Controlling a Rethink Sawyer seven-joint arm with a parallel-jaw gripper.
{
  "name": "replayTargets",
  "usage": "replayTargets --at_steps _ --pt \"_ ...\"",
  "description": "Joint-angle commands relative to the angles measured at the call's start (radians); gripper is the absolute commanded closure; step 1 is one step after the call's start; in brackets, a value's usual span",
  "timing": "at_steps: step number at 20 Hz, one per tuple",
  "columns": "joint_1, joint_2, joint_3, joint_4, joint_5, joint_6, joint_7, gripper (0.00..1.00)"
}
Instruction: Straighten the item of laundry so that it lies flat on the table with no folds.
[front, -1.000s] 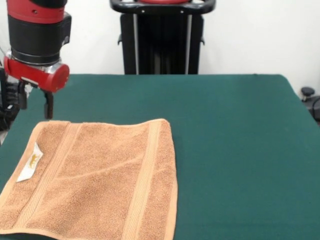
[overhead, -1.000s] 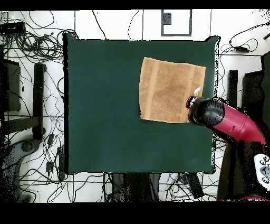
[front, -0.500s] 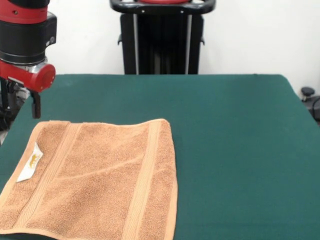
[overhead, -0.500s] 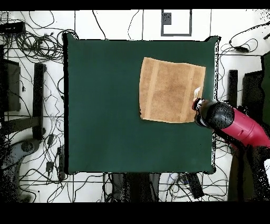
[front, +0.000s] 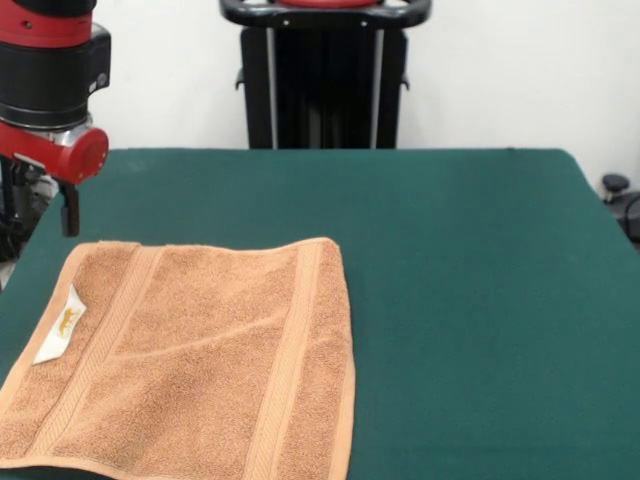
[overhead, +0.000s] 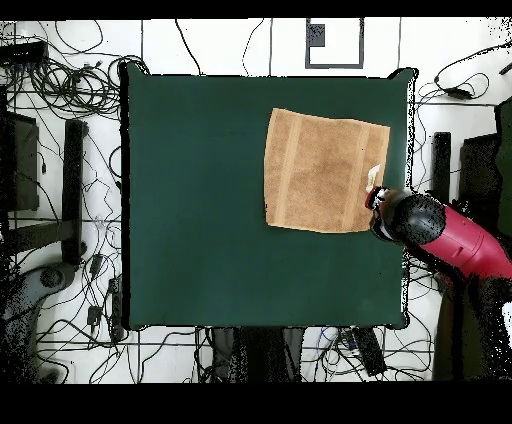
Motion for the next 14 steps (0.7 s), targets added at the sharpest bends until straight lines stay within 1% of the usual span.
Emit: replayTargets --at_steps 1,7,11,14 --pt "0.048 0.032 0.134 0.036 -0.041 0.008 0.007 0.00" --pt "0.083 0.041 0.117 0.022 -0.015 -0.003 0.076 0.00" --pt "0.102 0.044 0.114 0.036 -0.003 -0.021 0.104 0.00" --pt "0.108 0.056 0.112 0.028 -0.002 -0.034 0.107 0.00"
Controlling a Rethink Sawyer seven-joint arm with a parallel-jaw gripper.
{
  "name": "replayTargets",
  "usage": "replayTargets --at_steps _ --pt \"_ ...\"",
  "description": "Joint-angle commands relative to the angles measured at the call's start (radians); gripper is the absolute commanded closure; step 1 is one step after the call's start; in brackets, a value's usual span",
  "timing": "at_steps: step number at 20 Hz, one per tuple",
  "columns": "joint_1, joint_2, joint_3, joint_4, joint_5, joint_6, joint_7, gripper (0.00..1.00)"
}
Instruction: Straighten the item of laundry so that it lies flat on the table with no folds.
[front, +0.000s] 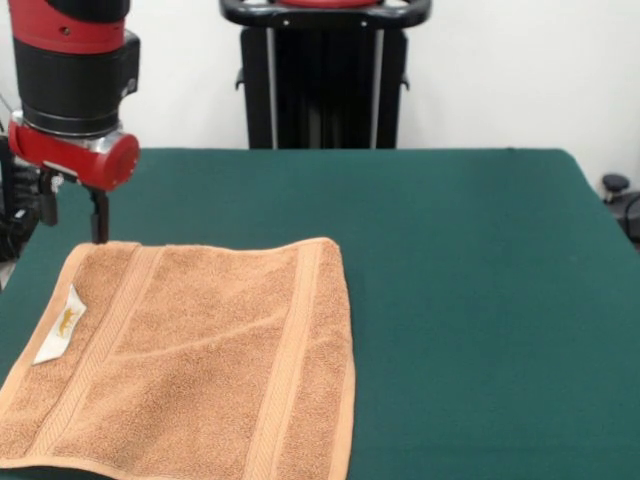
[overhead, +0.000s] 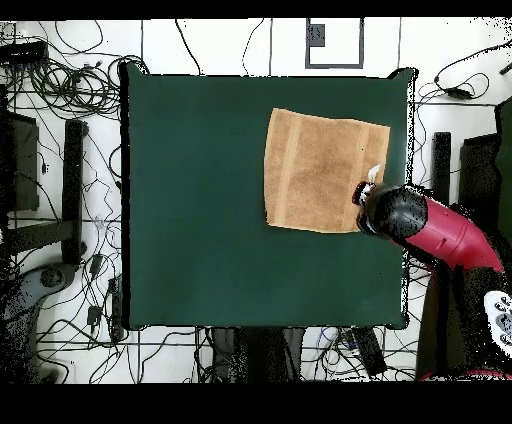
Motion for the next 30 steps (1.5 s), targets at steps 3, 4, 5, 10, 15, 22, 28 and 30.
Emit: replayTargets --at_steps 3,4,5,10,15,22,28,30 --pt "0.058 0.061 0.113 0.021 0.005 -0.034 0.104 0.00" --pt "0.057 0.061 0.114 0.020 0.006 -0.031 0.101 0.00" --pt "0.057 0.061 0.115 0.017 0.007 -0.026 0.099 0.00" --pt "0.051 0.068 0.121 0.011 0.007 -0.033 0.092 0.00" --pt "0.067 0.075 0.114 0.014 0.017 -0.048 0.123 0.00" --pt "0.088 0.087 0.107 0.001 0.024 -0.053 0.145 0.00" --pt "0.090 0.086 0.102 0.005 0.023 -0.053 0.144 0.00" --pt "0.092 0.086 0.101 0.001 0.027 -0.047 0.146 0.00"
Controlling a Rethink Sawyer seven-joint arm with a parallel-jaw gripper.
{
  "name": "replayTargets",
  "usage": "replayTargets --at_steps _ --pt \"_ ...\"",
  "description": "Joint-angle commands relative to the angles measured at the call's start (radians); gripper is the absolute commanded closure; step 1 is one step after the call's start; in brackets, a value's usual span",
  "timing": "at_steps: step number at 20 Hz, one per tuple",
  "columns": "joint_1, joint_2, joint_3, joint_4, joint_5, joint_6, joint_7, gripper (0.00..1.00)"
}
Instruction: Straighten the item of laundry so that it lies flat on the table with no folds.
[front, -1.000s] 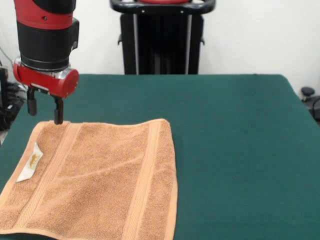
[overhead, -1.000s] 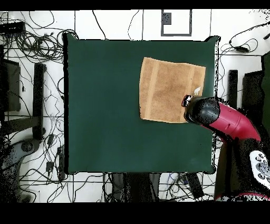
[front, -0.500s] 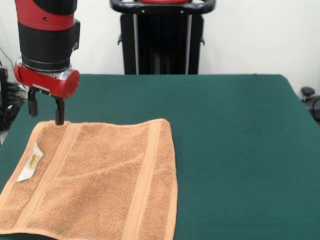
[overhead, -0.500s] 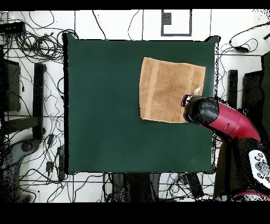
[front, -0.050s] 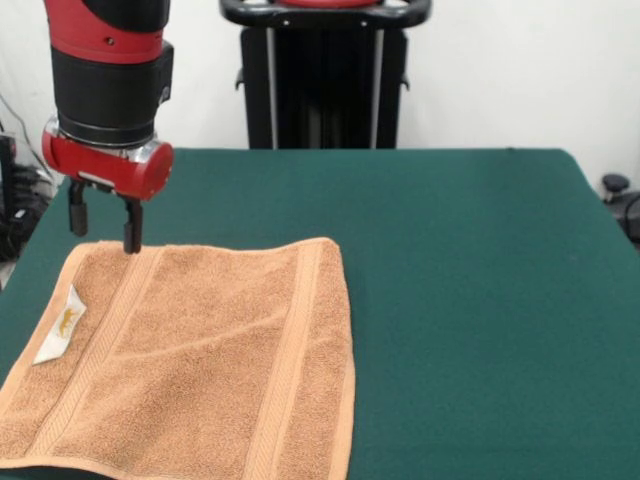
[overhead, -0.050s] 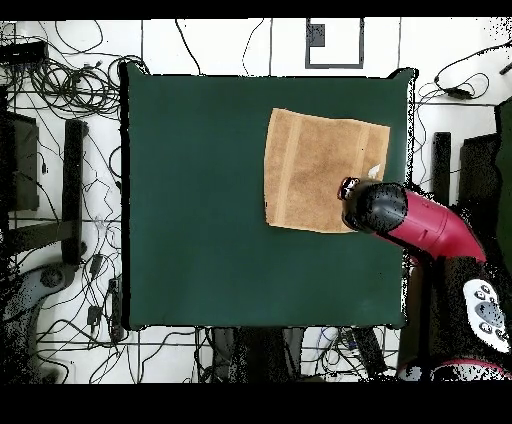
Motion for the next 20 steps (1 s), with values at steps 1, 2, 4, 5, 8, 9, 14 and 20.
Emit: replayTargets --at_steps 1,2,4,5,8,9,14,20 --pt "0.042 0.077 0.100 0.004 0.029 -0.044 0.149 0.00" --pt "0.048 0.077 0.096 0.002 0.034 -0.040 0.157 0.00" --pt "0.061 0.079 0.087 -0.004 0.043 -0.033 0.176 0.00" --pt "0.069 0.081 0.082 -0.007 0.048 -0.030 0.187 0.00" --pt "0.080 0.083 0.080 -0.006 0.056 -0.035 0.201 0.00" --pt "0.084 0.083 0.079 -0.005 0.059 -0.036 0.204 0.00" --pt "0.124 0.083 0.059 0.000 0.081 -0.038 0.245 0.00" --pt "0.188 0.104 0.010 -0.016 0.142 -0.037 0.321 0.00"
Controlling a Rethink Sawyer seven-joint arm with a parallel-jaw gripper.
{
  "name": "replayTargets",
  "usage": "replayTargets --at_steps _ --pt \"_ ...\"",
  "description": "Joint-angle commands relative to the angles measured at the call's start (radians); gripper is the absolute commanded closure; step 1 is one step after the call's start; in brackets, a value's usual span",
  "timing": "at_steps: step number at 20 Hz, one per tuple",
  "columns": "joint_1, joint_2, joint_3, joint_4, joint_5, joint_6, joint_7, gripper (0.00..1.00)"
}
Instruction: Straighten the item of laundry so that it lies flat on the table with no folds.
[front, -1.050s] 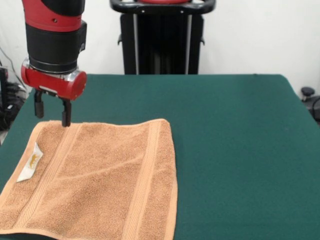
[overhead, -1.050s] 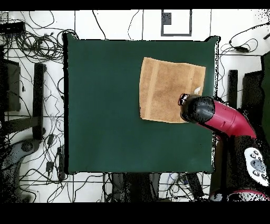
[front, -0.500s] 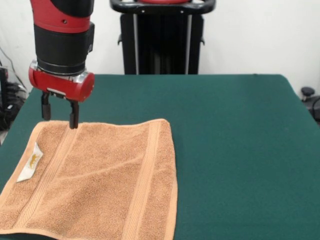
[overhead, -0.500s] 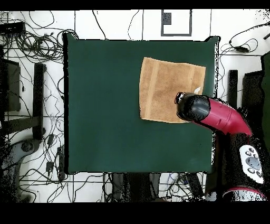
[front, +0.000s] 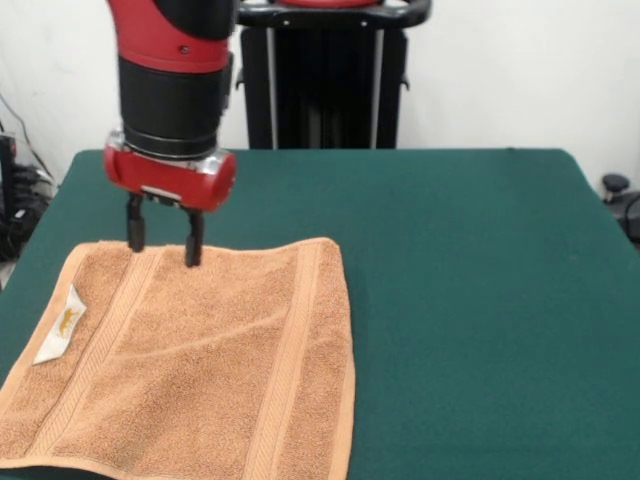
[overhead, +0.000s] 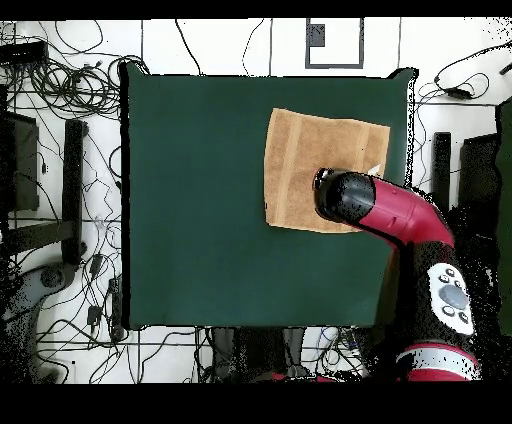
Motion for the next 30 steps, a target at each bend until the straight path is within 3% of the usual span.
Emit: replayTargets --at_steps 1,10,18,26,30 --pt "0.101 0.090 0.018 -0.007 0.099 -0.034 0.328 0.00" --pt "0.121 0.060 0.001 0.062 0.161 -0.061 0.310 0.00" --pt "0.070 -0.004 0.032 0.195 0.179 -0.128 0.271 0.00" --pt "0.031 -0.016 0.032 0.242 0.173 -0.136 0.215 0.00" --pt "0.025 -0.012 0.023 0.267 0.177 -0.174 0.240 0.00"
